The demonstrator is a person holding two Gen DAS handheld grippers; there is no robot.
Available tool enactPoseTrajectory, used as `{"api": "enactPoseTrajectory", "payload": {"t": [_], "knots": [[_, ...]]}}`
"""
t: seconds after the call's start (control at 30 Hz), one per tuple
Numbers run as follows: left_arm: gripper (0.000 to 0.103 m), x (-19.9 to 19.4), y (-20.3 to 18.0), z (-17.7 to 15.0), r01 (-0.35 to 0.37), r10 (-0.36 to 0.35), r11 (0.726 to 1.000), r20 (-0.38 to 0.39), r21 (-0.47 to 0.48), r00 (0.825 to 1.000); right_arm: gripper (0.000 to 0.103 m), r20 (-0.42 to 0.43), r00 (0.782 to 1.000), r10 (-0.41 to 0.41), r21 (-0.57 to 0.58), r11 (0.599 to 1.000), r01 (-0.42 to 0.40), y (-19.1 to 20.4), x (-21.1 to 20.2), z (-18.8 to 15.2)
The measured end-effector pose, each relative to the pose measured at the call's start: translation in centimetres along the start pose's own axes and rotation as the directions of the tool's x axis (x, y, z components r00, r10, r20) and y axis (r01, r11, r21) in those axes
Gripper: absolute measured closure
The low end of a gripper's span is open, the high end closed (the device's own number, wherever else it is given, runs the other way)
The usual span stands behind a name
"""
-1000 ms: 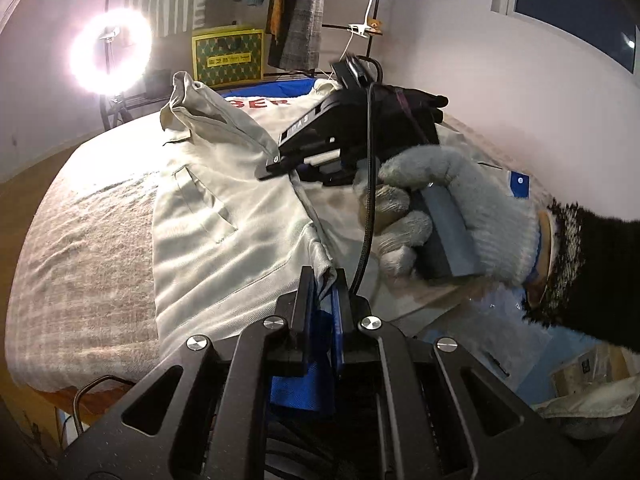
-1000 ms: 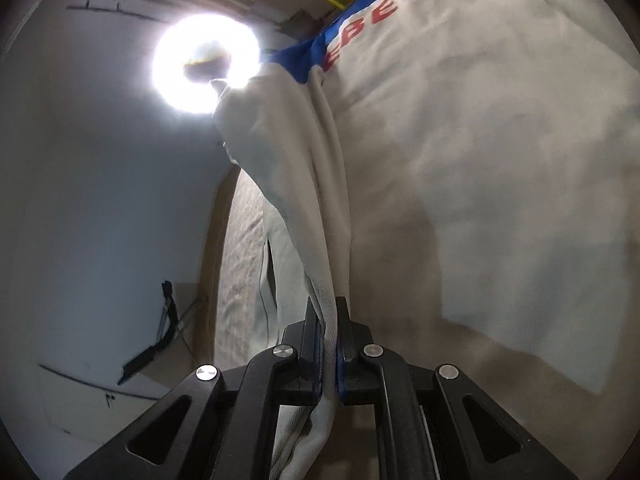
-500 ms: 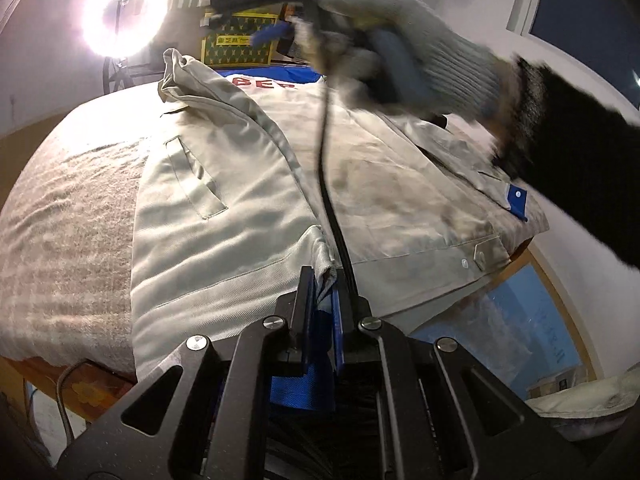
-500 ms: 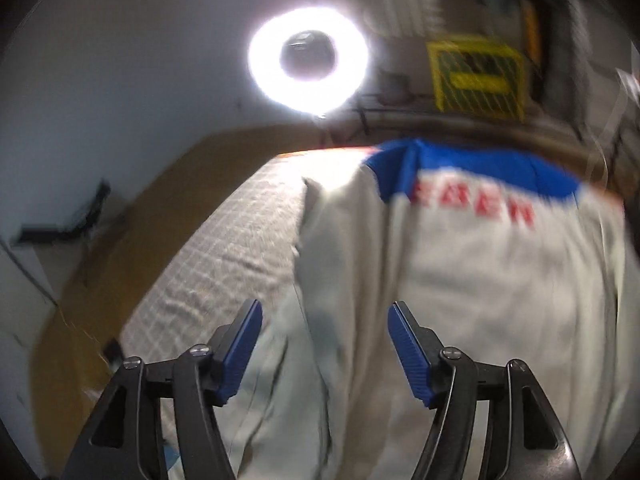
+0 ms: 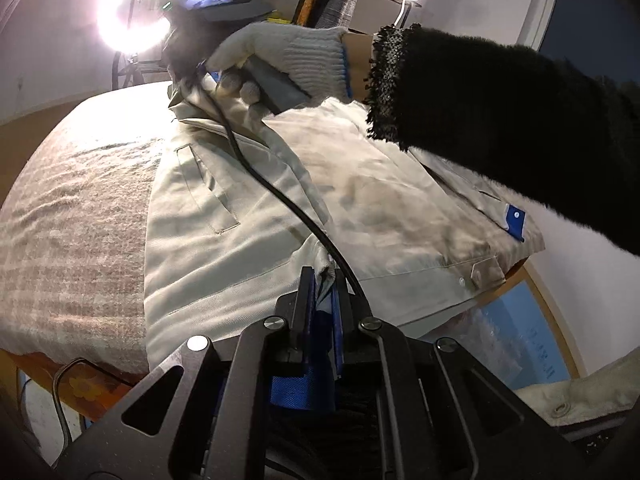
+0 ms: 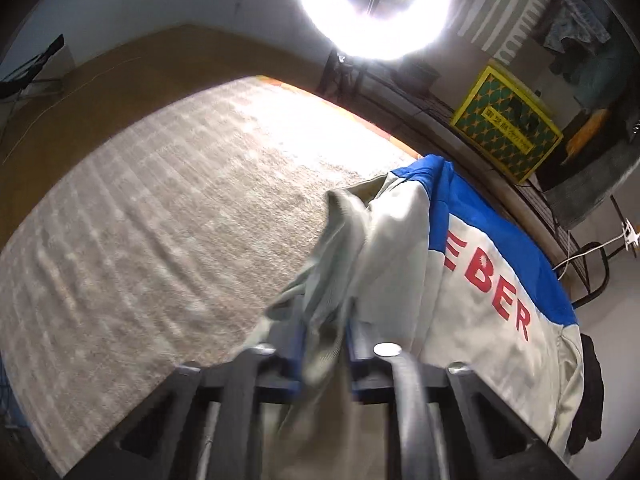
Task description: Fold large clothes
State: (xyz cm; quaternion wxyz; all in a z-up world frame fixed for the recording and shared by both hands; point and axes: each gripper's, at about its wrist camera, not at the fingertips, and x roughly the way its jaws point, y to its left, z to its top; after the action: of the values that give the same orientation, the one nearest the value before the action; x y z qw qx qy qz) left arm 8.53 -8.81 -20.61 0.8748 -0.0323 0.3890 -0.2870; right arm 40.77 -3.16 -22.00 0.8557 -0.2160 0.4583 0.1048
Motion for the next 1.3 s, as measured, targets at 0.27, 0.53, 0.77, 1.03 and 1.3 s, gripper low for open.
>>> {"api": "enactPoseTrajectory", "payload": {"t": [0.27,0.53,0.77,1.03,1.3], "knots": [[0.097,0.6,-0.8,-0.2,0.023,-0.023,1.0,-0.007,0.016,1.0,0.102,0.204,0.959,0.197,0.514,0.812,-0.276,-16.9,-2.2,-6.6],[0.097,1.8,-1.3,-0.7,0.025,-0.023,0.999,-0.044,0.044,0.999,0.067,0.101,0.98,0.173,0.566,0.8,-0.2,-19.9,0.0,-11.8],[0.097,1.7,-1.4,-0.6,0.014,-0.011,0.998,-0.043,0.064,0.999,0.034,0.222,0.885,0.41,0.524,0.715,-0.463,-17.8,-2.5,-9.1],[0.097,1.2,-1.7,-0.2,-0.009,0.012,0.997,-0.039,0.082,0.999,0.095,0.156,0.887,0.434,0.642,0.638,-0.425,-18.1,3.7,-5.6],[0.097,2.8,-3.0,-0.6,0.024,-0.014,0.992,-0.079,0.121,0.997,0.1,0.214,0.917,0.336,0.578,0.714,-0.396,-23.1,1.4,-7.1]]}}
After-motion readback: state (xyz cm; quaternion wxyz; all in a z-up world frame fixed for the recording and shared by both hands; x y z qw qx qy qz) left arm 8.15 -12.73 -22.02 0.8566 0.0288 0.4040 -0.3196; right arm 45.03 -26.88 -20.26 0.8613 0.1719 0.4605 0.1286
